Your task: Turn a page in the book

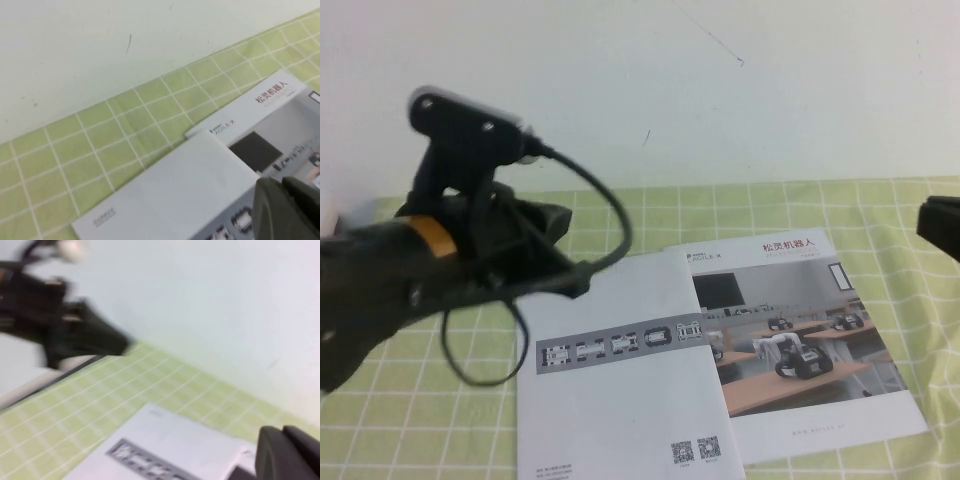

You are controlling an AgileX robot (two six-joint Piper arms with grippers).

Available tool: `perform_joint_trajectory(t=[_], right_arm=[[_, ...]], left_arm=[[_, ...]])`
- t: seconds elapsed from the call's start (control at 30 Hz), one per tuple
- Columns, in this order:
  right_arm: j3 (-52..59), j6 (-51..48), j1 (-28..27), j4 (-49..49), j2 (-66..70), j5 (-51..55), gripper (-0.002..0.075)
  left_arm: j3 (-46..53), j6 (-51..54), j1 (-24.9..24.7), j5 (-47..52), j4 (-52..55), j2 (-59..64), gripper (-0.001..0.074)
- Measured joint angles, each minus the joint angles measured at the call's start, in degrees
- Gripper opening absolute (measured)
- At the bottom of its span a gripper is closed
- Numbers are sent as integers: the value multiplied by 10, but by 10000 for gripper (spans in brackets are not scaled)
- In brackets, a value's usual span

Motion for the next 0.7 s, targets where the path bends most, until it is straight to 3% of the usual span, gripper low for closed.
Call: perform_joint_trajectory(t=[0.4,0.7], right_arm=[[131,-3,0,0,-150,-49,-1],[146,-4,0,15,-155,-61,-2]], left_arm=[[288,-2,2,-38,-26,-385,-4],[416,-2,2,-29,-35,-602,-4]])
